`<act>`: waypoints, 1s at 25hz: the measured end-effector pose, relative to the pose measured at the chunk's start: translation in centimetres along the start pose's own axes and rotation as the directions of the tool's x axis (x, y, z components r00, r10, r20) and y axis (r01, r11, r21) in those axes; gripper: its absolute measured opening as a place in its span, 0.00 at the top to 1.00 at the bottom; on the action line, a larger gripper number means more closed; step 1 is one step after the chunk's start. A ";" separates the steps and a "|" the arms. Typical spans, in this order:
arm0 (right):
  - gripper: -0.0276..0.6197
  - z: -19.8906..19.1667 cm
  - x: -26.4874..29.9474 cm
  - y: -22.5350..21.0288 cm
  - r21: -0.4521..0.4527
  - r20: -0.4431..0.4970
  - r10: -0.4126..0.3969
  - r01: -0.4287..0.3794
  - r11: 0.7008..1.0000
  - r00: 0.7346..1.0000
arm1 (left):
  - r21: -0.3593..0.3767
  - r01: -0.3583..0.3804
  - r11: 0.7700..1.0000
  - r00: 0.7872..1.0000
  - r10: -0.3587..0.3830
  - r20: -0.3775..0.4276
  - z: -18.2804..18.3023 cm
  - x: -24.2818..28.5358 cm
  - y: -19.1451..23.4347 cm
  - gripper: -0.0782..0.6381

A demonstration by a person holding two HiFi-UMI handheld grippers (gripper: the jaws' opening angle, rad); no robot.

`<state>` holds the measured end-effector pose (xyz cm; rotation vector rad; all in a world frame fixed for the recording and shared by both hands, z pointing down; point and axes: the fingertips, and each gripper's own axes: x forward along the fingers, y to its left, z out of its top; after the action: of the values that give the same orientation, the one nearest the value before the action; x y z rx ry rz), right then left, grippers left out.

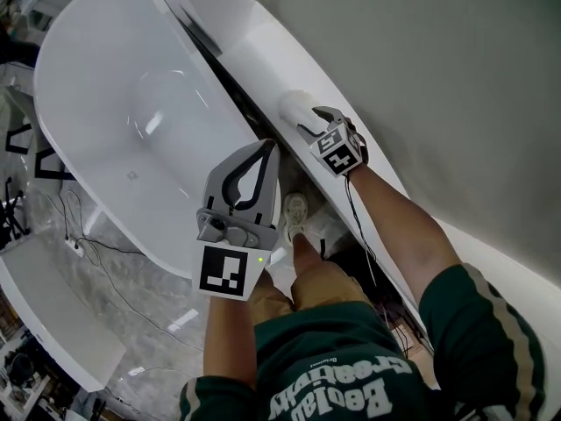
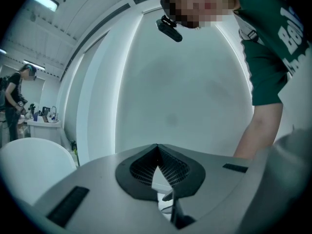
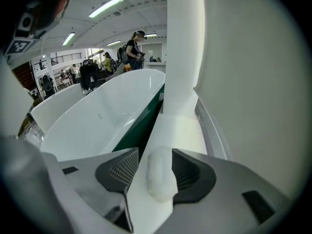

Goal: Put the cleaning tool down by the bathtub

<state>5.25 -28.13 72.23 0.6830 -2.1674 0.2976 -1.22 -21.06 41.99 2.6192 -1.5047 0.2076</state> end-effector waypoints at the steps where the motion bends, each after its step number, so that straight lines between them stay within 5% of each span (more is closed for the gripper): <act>1: 0.62 0.5 -0.7 0.0 -0.001 0.011 -0.002 0.002 1.000 1.000 | 0.004 0.001 1.000 1.000 -0.001 0.004 0.6 -0.1 -0.1 0.89; 16: 0.62 6.5 -10.0 1.3 0.031 0.170 -0.058 0.053 0.998 0.984 | 0.018 0.027 0.999 0.996 -0.028 0.085 7.1 -2.4 -1.9 0.89; 25: 0.62 12.5 -16.1 2.4 0.068 0.342 -0.110 0.092 0.993 0.933 | 0.054 0.071 0.996 0.992 -0.076 0.102 9.8 -4.5 -3.6 0.89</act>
<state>4.07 -25.56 51.92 0.9303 -2.4520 0.1890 0.25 -17.09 31.47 2.7592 -1.4477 0.1054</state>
